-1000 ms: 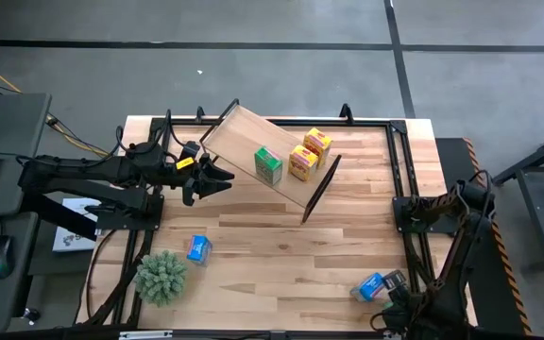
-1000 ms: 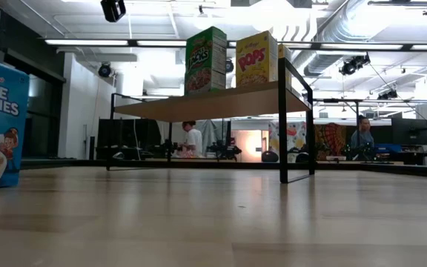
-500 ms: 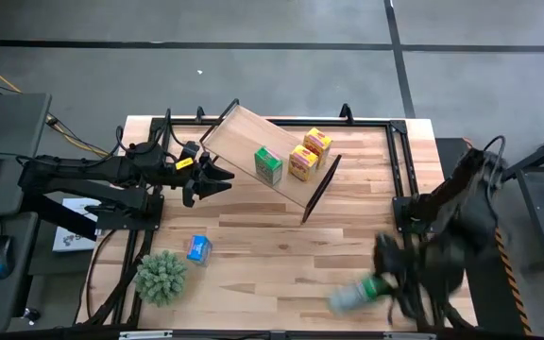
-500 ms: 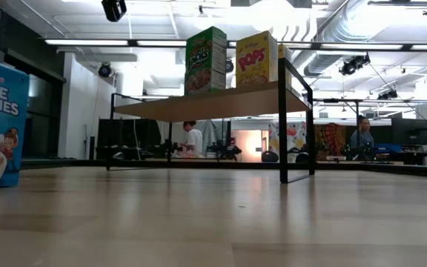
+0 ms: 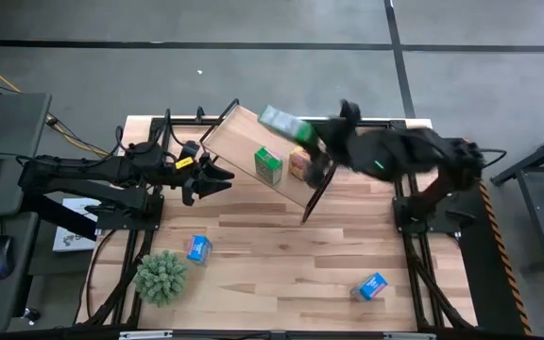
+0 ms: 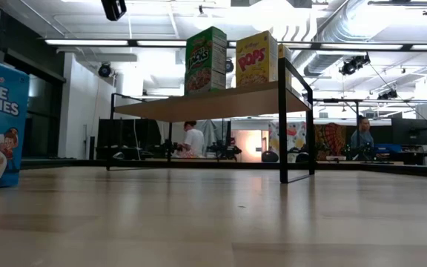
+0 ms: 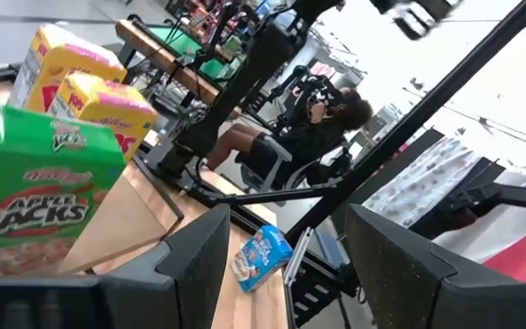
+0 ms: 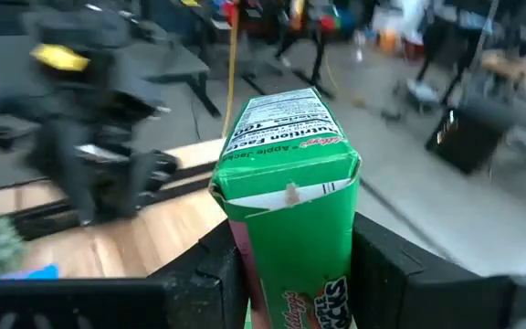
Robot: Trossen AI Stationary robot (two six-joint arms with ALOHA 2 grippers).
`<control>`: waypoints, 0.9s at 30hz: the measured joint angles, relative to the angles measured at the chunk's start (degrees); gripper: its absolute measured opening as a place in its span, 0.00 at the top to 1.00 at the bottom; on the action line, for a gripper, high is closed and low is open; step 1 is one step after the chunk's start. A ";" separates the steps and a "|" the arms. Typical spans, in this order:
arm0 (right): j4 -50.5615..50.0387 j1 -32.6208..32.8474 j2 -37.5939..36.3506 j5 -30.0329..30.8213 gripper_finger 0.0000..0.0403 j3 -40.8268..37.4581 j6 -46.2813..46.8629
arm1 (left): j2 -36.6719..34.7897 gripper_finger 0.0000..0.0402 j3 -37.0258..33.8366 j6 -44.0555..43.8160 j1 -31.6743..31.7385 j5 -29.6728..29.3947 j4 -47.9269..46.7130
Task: Stack cereal on shelf
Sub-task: Put the green cereal box on the shelf aligned with the other yellow cereal box
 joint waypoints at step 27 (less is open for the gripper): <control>-19.66 -24.23 14.68 -30.89 0.67 4.37 25.71 | 0.00 0.47 0.02 5.63 0.09 -0.36 2.92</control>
